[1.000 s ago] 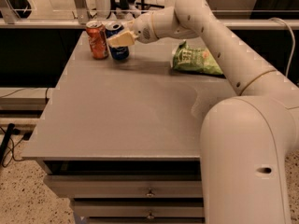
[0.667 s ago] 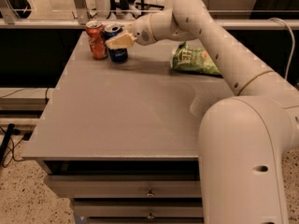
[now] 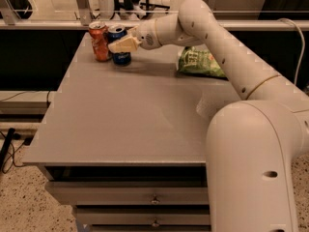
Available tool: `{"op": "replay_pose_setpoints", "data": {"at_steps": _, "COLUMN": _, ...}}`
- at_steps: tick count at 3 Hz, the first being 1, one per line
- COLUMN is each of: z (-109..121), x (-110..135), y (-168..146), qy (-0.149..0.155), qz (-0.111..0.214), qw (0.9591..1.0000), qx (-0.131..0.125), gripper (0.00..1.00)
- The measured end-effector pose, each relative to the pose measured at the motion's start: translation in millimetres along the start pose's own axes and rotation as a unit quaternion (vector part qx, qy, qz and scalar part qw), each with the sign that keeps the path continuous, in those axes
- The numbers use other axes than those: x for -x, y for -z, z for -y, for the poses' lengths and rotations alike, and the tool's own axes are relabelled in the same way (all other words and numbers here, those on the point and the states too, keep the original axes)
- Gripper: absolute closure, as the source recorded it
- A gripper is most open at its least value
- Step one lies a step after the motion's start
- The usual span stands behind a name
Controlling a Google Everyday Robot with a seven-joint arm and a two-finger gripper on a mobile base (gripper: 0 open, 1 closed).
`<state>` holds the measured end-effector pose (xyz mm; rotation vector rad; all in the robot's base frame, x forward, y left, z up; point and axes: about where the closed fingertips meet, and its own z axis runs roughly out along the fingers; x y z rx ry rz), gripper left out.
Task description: Move pepsi can near coke can
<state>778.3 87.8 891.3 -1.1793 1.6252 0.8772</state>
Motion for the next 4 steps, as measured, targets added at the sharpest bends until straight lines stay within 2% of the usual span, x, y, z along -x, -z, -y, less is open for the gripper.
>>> {"op": "replay_pose_setpoints", "data": {"at_steps": 1, "z": -4.5, "x": -3.5, "y": 2.0, "qy": -0.004, "qz": 0.004, "qw": 1.0000, "qx": 0.004, "gripper": 0.00}}
{"op": "replay_pose_setpoints", "data": {"at_steps": 2, "z": -12.1, "x": 2.8, "y": 44.5, "qy": 0.026, "qz": 0.015, "qw": 0.9995, "qx": -0.011, "gripper": 0.00}}
{"op": "replay_pose_setpoints", "data": {"at_steps": 3, "z": -12.5, "x": 7.2, "y": 108.4, "qy": 0.053, "qz": 0.023, "qw": 0.9973, "qx": -0.045, "gripper": 0.00}}
{"op": "replay_pose_setpoints", "data": {"at_steps": 4, "z": -10.5, "x": 5.3, "y": 120.1, "qy": 0.055, "qz": 0.023, "qw": 0.9968, "qx": -0.052, "gripper": 0.00}}
